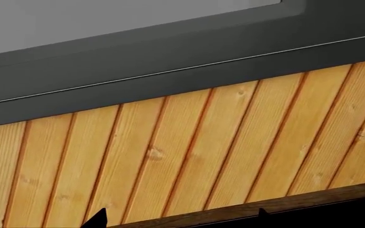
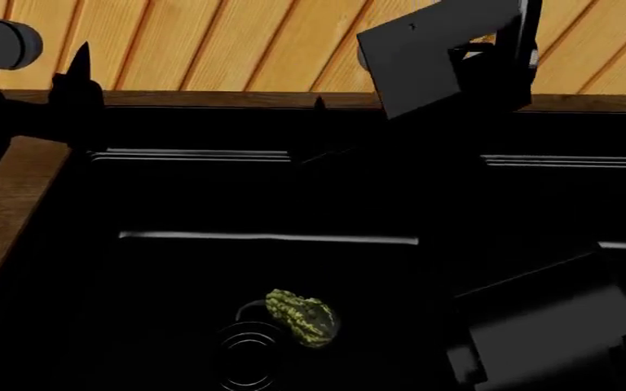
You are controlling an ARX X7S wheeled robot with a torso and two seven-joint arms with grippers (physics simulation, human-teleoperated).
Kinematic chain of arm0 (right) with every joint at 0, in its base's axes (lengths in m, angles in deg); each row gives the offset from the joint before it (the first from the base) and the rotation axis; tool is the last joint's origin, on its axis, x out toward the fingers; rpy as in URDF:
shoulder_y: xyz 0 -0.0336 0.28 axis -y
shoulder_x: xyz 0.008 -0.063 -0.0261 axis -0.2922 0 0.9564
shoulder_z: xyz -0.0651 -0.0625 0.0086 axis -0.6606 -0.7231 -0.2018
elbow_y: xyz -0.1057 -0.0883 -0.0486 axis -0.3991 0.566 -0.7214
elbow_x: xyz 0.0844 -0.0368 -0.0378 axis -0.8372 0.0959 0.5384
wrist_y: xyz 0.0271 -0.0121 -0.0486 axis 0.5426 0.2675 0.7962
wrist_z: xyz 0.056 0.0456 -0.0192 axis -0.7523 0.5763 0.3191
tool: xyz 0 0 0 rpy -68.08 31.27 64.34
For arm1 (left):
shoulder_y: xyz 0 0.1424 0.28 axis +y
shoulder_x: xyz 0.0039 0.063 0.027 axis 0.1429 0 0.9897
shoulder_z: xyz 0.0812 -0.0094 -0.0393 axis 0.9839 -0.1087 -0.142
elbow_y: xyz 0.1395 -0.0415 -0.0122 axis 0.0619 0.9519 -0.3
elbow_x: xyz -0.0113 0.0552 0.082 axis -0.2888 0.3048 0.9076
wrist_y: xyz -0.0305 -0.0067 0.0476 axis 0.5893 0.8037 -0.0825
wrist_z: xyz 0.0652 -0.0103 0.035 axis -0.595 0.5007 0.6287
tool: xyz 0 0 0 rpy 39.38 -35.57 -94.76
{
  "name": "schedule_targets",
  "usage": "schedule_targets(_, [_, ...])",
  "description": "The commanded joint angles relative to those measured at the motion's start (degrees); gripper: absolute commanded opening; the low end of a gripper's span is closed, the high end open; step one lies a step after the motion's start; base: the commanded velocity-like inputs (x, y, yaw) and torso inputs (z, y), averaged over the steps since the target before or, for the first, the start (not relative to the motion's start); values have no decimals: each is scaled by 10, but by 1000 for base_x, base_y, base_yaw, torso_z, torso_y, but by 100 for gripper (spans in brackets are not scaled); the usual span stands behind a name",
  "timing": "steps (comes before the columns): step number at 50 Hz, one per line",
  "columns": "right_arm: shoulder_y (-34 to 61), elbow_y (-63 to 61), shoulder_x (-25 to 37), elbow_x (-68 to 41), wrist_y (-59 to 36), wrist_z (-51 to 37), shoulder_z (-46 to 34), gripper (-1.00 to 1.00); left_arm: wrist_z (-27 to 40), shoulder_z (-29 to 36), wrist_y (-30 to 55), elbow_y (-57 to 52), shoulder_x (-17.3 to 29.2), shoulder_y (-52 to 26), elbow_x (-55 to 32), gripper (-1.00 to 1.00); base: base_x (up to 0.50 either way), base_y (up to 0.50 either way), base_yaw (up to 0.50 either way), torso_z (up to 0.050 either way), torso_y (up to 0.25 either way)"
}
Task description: Pick the squash from the sink and place it on the plate located on the counter
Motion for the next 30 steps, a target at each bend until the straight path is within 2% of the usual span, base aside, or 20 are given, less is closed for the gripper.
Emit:
schedule_targets(1, [1, 14, 4, -4, -50, 29, -20, 100, -8, -5, 1, 1, -1, -1, 6, 100, 0, 0, 0, 0, 0])
schedule_targets(10, [12, 38, 14, -5, -51, 51, -58, 100, -8, -2, -8, 9, -2, -3, 4, 100, 0, 0, 0, 0, 0])
schedule_targets(19, [17, 121, 7, 0, -14, 75, -88, 100, -9, 0, -45, 53, -1, -3, 5, 100, 0, 0, 0, 0, 0])
schedule_targets(30, [26, 211, -11, 9, 36, 96, -119, 100, -7, -2, -52, 53, 3, 0, 3, 100, 0, 0, 0, 0, 0])
